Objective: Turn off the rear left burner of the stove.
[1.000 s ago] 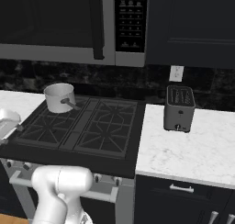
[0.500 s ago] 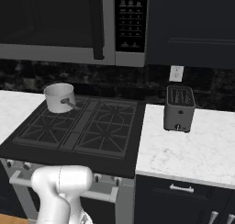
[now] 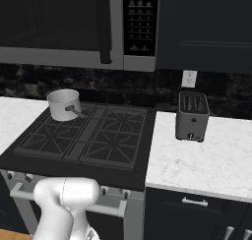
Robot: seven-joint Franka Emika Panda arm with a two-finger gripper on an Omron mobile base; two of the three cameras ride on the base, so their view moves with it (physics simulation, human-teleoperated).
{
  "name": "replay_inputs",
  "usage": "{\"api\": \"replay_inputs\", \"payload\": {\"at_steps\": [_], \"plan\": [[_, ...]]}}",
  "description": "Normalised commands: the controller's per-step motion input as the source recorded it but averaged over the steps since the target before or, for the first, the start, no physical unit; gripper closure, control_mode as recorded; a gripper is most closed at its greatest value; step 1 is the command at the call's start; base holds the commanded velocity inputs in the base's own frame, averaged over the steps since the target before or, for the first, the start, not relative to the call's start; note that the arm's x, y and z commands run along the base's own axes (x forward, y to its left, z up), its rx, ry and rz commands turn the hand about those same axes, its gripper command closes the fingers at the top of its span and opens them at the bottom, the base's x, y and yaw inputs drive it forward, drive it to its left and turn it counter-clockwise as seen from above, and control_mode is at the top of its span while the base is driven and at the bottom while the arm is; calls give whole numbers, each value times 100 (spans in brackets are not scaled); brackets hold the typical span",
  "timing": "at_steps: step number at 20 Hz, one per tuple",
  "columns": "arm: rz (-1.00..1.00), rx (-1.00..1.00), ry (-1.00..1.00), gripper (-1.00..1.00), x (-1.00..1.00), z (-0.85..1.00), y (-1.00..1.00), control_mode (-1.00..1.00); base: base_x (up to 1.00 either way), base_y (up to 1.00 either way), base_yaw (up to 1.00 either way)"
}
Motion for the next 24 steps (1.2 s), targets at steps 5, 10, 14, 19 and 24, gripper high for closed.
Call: {"api": "replay_inputs", "payload": {"at_steps": [5,10,14,19,24], "plan": [[1,-2,-16,-100,-1,-51,-20,-100,0,0,0],[3,9,-38,-100,0,-62,-49,-100,0,0,0],[4,6,-36,-100,0,-46,-43,-100,0,0,0],[3,-1,-25,-100,3,-24,-38,-100,0,0,0],[1,-1,-13,-100,29,-15,-40,-100,0,0,0]]}}
